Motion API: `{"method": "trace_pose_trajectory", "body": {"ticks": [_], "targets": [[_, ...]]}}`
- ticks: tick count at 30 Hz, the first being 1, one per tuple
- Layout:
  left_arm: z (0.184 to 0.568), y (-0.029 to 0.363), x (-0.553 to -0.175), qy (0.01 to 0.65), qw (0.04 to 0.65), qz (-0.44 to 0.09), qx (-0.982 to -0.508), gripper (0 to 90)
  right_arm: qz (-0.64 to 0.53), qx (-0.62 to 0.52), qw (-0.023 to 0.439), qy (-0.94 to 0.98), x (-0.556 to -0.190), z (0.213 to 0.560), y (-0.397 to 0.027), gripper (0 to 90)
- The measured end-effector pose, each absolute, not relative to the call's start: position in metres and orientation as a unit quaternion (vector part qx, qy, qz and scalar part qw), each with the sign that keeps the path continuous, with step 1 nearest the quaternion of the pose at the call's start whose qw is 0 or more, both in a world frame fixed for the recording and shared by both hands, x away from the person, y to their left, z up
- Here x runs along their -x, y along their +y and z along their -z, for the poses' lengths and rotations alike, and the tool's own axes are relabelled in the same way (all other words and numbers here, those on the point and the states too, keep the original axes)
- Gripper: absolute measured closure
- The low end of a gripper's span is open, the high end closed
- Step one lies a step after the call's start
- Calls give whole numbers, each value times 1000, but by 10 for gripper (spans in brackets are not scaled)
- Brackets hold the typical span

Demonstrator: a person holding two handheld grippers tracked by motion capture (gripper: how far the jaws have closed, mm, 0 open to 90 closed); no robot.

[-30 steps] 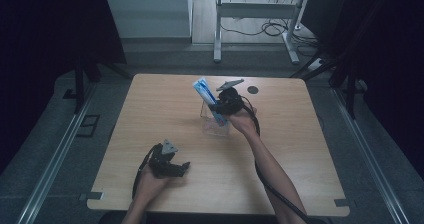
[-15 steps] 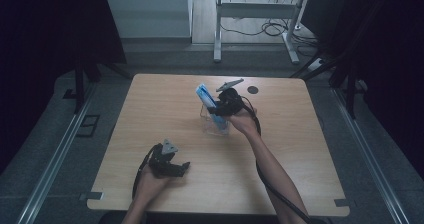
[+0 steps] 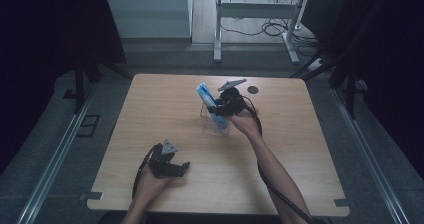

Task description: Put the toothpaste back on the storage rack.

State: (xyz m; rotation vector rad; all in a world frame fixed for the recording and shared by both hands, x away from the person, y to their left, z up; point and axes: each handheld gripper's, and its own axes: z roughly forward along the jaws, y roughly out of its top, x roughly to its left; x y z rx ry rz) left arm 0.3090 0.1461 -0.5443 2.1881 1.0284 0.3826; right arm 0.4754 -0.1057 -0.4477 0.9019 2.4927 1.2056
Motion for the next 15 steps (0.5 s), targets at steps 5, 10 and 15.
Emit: {"method": "trace_pose_trajectory", "body": {"ticks": [5, 10, 15], "targets": [[544, 146, -309, 395, 339, -147, -841, 135, -423, -294, 121, 849, -471, 443, -106, 400], [544, 146, -309, 395, 340, -147, -841, 136, -426, -287, 121, 849, -469, 439, -107, 343], [544, 146, -309, 395, 339, -147, -841, 136, -430, -284, 117, 849, -467, 436, -109, 301]]}}
